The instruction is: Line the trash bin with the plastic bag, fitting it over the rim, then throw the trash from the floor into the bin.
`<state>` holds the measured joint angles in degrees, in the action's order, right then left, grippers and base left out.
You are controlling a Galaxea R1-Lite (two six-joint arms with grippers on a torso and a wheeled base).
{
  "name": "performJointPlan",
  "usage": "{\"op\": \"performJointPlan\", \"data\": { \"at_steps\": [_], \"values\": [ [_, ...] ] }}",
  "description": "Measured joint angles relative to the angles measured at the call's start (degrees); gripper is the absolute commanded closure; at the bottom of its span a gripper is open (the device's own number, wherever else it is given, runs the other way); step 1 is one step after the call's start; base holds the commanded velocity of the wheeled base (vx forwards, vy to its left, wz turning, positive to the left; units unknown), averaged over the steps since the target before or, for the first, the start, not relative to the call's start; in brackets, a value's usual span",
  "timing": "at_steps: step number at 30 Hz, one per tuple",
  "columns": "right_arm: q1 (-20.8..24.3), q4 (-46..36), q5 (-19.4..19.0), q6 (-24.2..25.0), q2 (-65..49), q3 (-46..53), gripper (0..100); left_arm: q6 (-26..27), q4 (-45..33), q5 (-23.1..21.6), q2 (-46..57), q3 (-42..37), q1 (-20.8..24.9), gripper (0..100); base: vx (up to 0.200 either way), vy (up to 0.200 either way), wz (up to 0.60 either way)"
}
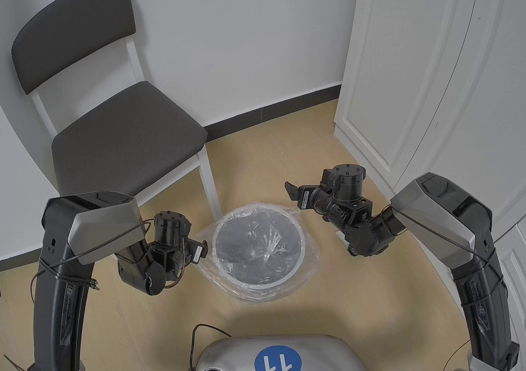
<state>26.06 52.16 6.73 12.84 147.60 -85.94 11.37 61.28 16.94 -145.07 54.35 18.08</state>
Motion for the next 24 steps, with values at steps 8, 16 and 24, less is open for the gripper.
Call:
{"op": "performJointPlan", "data": {
  "at_steps": [8, 16, 24],
  "values": [
    [-0.35, -0.22, -0.06, -0.66, 0.38, -0.16, 0, -0.18, -7.53, -0.11, -2.73, 7.67, -0.5, 0, 0.0, 0.0, 0.0],
    [-1.15, -0.4, -0.17, -2.5, 1.54, -0.33, 0, -0.29, -16.86, -0.11, -5.1, 19.55, 0.66, 0, 0.0, 0.0, 0.0],
    [-1.6, -0.41, -0.3, -3.29, 2.1, 0.61, 0, -0.38, -21.3, -0.06, -7.85, 28.73, 1.54, 0, 0.0, 0.0, 0.0]
  ]
}}
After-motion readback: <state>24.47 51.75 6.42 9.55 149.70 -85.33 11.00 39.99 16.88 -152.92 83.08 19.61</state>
